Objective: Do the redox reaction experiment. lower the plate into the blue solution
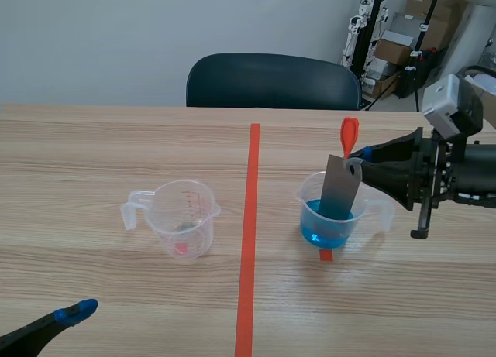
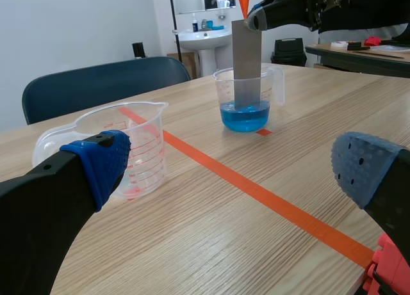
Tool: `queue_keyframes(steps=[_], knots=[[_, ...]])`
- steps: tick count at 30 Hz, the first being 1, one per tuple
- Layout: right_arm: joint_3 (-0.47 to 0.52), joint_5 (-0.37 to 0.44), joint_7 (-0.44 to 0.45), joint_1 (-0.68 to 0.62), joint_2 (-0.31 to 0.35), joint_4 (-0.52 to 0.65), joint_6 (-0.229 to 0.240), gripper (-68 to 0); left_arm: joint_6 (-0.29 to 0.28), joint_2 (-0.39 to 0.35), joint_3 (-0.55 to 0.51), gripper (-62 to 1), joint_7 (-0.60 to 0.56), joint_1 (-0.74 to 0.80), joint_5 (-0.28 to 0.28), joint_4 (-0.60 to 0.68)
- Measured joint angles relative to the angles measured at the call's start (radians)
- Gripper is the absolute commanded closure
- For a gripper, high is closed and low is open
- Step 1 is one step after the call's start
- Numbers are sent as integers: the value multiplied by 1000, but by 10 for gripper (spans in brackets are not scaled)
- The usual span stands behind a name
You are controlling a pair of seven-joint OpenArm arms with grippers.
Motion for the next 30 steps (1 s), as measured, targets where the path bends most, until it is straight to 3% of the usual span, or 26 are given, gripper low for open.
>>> queue_keyframes(steps=[6,13,30], knots=[[0,-24,11,-3,-27,0,-32,-6,0,0,0,-623,0,0,0,0],[0,-40,53,-14,-28,0,-31,-6,0,0,0,-623,0,0,0,0],[0,-59,37,-34,-28,0,-72,-6,0,0,0,-623,0,0,0,0]])
